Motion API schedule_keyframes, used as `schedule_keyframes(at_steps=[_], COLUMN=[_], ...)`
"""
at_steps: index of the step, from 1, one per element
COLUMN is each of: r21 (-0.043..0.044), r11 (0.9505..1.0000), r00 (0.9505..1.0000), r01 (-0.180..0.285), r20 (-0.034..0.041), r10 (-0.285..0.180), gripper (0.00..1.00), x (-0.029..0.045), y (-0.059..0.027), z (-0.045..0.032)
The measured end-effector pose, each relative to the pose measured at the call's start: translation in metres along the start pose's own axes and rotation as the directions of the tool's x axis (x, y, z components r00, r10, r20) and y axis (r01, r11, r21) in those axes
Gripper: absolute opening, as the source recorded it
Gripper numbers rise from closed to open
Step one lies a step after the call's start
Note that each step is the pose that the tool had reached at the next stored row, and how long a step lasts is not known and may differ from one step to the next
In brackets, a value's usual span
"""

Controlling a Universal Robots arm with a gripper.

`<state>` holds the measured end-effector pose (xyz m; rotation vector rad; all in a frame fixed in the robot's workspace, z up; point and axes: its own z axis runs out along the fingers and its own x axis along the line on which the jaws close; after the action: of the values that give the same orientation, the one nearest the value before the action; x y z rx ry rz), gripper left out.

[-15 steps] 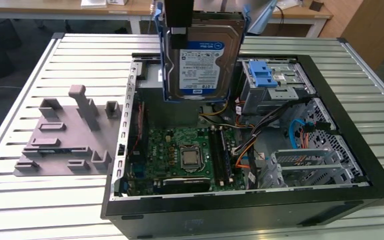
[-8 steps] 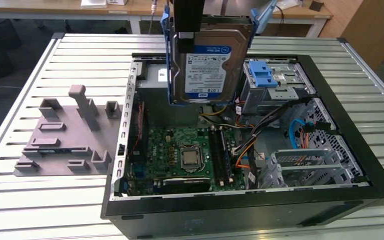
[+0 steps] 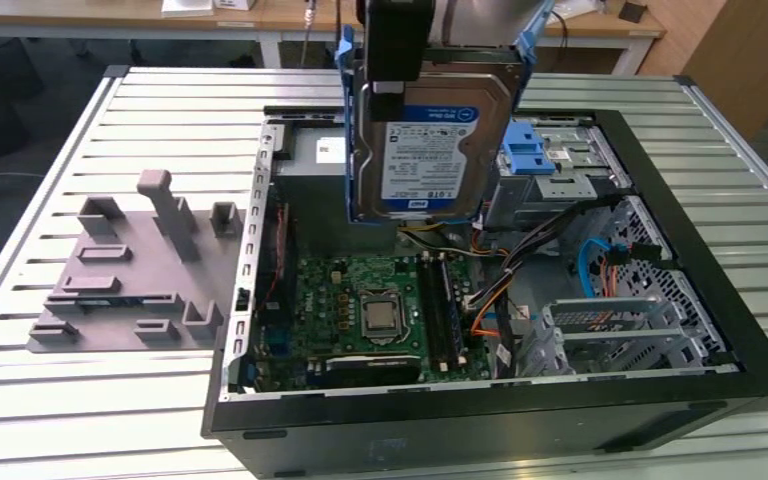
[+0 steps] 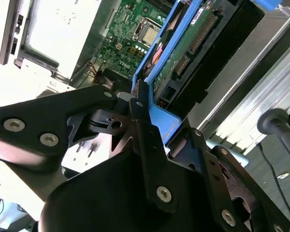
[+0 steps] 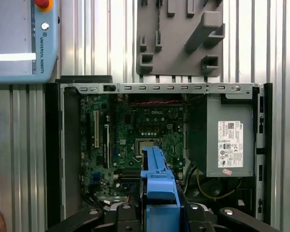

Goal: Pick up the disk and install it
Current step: 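Insert the disk into the insertion slot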

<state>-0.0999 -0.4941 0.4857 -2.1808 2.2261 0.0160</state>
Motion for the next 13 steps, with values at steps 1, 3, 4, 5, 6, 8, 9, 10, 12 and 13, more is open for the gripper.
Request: schedule_keyframes(at_steps=[1, 3, 4, 5, 6, 8, 9, 10, 12, 13], r21=[0.0, 0.0, 0.0, 0.0, 0.0, 0.0, 0.0, 0.0, 0.0, 0.0], r11=[1.0, 1.0, 1.0, 1.0, 1.0, 1.0, 1.0, 1.0, 1.0, 1.0], r00=[1.0, 1.0, 1.0, 1.0, 1.0, 1.0, 1.0, 1.0, 1.0, 1.0], r01=[0.0, 0.0, 0.0, 0.0, 0.0, 0.0, 0.0, 0.0, 0.0, 0.0], r20=[0.0001, 0.0001, 0.0001, 0.0001, -0.0001, -0.0001, 0.0, 0.0, 0.0, 0.0], r10=[0.0, 0.0, 0.0, 0.0, 0.0, 0.0, 0.0, 0.0, 0.0, 0.0], gripper=[0.36, 0.36, 0.36, 0.36, 0.36, 0.36, 0.36, 0.36, 0.36, 0.36], x=[0.0016, 0.0046, 0.0058, 0.0069, 0.0079, 0.0099, 0.011, 0.0121, 0.0146, 0.0161], y=[-0.0011, -0.0039, -0.0056, -0.0075, -0.0096, -0.0143, -0.0166, -0.0186, -0.0221, -0.0233], z=[0.0002, 0.0006, 0.0007, 0.0009, 0.001, 0.0014, 0.0017, 0.0019, 0.0024, 0.0027])
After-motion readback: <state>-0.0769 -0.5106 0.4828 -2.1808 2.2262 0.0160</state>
